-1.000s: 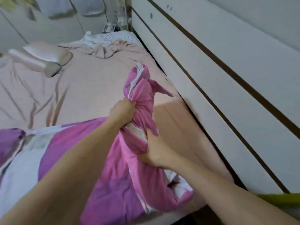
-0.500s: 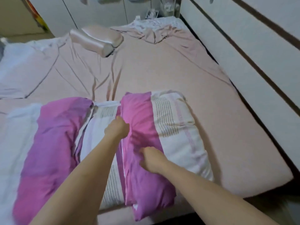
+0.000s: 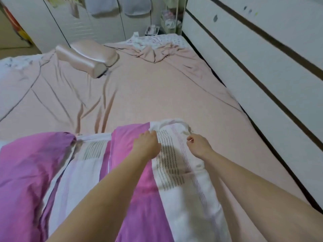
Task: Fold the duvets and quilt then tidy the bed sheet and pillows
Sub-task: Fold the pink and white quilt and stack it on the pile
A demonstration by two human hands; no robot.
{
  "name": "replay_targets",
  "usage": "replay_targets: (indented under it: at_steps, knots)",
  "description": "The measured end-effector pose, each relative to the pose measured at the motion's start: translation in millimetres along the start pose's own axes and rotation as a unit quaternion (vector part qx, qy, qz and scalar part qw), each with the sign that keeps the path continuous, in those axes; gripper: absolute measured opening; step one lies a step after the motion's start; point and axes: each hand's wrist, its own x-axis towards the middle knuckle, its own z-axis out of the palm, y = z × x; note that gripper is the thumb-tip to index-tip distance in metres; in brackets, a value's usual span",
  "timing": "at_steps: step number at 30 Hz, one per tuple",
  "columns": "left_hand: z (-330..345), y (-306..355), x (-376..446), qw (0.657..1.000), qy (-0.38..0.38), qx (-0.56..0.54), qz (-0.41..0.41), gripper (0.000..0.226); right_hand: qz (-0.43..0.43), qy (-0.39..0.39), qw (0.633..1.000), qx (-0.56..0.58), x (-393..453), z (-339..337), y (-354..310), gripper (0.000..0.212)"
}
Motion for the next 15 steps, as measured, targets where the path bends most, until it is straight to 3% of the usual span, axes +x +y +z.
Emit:
replay_targets:
  at_steps: [7, 11, 15]
  knots:
    - [45.6, 37.2, 140.6, 1.000, 0.010, 0.000, 0.015, 0.042, 0.072, -0.006, 0.995, 0.072, 139.4, 21.3, 55.2, 0.028]
    - [80.2, 49.6, 212.7, 0.999, 0.038, -0.007, 0.014, 0.053, 0.140, -0.041, 0.976, 0.164, 214.9, 50.2, 86.9, 0.051]
    - [111.7, 44.2, 254.4, 1.000, 0.001, 0.015, -0.008, 0.079, 0.182, -0.061, 0.942, 0.276, 294.9, 95.4, 124.5, 0.093]
